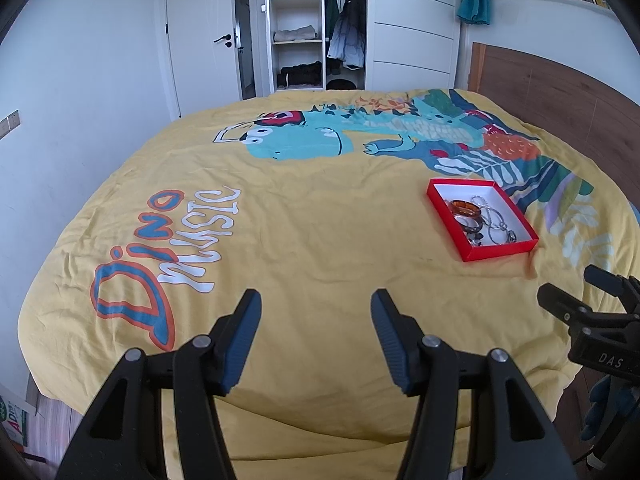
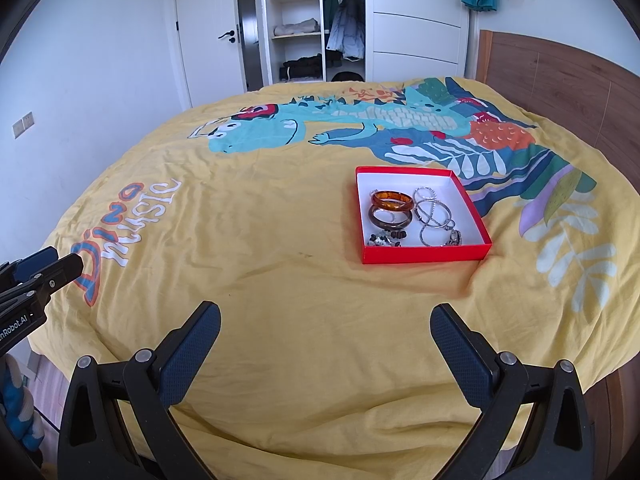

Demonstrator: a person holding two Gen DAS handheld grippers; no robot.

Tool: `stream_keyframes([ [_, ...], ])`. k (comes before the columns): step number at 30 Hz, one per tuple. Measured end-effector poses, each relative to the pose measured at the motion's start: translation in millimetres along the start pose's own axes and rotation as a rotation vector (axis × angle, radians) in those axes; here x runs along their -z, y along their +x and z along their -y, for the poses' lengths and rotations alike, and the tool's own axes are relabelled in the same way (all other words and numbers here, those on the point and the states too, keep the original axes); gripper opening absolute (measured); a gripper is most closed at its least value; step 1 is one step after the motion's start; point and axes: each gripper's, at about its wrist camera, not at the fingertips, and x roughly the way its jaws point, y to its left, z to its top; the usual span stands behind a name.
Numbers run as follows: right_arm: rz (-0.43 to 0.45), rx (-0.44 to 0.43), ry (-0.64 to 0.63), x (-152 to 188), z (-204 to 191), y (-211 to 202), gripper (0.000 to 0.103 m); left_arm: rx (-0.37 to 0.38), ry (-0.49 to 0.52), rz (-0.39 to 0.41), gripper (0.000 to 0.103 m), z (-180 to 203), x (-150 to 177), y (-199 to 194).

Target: Organize jewelry

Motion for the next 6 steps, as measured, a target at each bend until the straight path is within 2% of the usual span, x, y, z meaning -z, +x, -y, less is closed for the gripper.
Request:
stream_keyframes([
  [6, -0.001, 0.001, -0.001, 0.0, -0.1, 0.2, 0.103, 0.0, 0.0, -0.001, 0.055, -0.1, -0.6, 0.1],
])
